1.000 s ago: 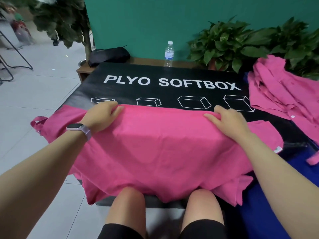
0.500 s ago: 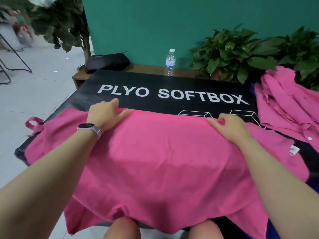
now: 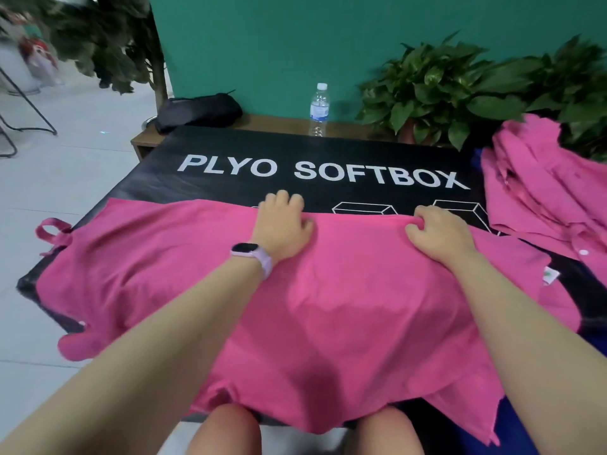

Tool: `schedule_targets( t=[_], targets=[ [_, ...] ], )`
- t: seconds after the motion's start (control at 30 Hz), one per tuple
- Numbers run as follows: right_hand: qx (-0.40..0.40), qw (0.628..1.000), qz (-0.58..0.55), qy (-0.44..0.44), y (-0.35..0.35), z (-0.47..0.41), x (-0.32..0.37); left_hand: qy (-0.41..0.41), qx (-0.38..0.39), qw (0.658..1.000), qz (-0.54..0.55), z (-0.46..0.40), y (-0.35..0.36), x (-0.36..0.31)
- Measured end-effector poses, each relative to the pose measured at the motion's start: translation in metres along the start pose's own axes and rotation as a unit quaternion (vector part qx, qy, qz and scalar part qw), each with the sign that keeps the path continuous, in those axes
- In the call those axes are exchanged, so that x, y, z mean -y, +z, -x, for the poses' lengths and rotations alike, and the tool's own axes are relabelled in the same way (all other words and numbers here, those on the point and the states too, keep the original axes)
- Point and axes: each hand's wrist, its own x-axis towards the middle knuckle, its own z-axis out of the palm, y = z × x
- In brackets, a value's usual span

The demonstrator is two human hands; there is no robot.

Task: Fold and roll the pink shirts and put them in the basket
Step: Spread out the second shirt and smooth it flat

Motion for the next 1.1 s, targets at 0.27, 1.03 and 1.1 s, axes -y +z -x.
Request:
schedule_targets(
  t=[0.27,1.03,1.1],
  targets=[
    [0.007,0.999,0.029,0.023,-0.023,0.026,-0.073,0.076,0.007,0.996,0.038,-0.016,0.018,-0.019],
    [-0.177,0.964,0.2,0.003,-0.007,-0.049,-0.123,0.074,-0.013,0.997,-0.029,-0.105,0.054,-0.016],
    [-0.18,0.957,0.228,-0.02,-0.005,-0.051,-0.123,0.103,-0.077,0.991,-0.049,-0.103,0.05,-0.02]
  ],
)
